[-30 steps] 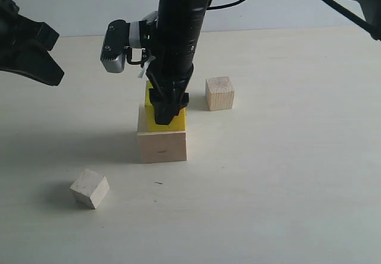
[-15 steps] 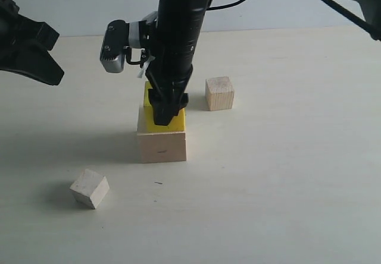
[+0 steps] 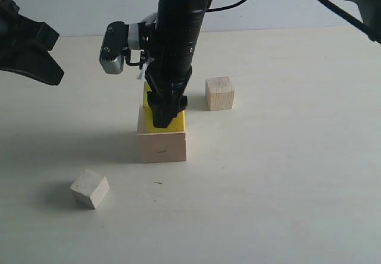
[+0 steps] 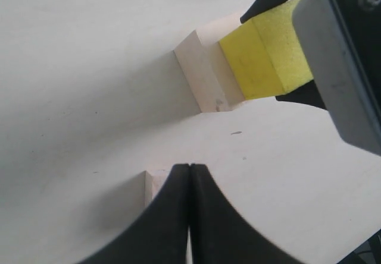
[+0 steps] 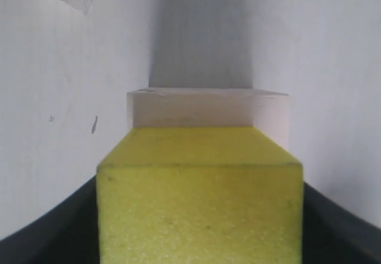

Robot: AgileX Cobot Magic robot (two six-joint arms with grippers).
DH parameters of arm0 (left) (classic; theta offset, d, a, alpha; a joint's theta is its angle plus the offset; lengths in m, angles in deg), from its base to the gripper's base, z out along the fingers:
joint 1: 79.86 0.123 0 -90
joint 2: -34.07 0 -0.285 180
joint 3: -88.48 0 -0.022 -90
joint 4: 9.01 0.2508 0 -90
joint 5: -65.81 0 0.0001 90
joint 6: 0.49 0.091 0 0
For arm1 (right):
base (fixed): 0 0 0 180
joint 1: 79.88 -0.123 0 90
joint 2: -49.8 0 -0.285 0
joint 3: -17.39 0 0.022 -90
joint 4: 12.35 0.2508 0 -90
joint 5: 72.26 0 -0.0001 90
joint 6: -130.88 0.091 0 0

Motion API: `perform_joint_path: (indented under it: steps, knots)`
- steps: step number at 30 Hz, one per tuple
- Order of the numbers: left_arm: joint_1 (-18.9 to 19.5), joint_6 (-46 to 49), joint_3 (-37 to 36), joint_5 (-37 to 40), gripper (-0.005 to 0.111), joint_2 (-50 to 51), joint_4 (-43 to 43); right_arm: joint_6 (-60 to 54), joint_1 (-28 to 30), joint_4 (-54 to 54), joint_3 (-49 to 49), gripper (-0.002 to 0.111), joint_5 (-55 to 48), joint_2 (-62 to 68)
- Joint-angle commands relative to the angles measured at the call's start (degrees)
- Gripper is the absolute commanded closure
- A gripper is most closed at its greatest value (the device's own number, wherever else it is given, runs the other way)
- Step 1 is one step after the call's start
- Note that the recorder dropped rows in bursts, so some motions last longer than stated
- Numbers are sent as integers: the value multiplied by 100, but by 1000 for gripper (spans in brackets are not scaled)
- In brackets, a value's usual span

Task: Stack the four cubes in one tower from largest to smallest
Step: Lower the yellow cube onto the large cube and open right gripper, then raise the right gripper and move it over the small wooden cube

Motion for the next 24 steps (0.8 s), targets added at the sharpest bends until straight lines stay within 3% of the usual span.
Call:
perform_joint_path:
  steps: [1,9,15,24]
  knots:
    - [7,21,-3,-45,107,-51,2,57,11,114,2,34,3,-11]
    - [7,21,-3,-45,107,-51,2,112,11,141,2,33,24,-31]
    - [7,21,-3,-45,107,-51,13,267,11,141,2,21,139,-31]
    - [7,21,-3,-45,107,-51,13,551,11,197,-396,21,77,-195]
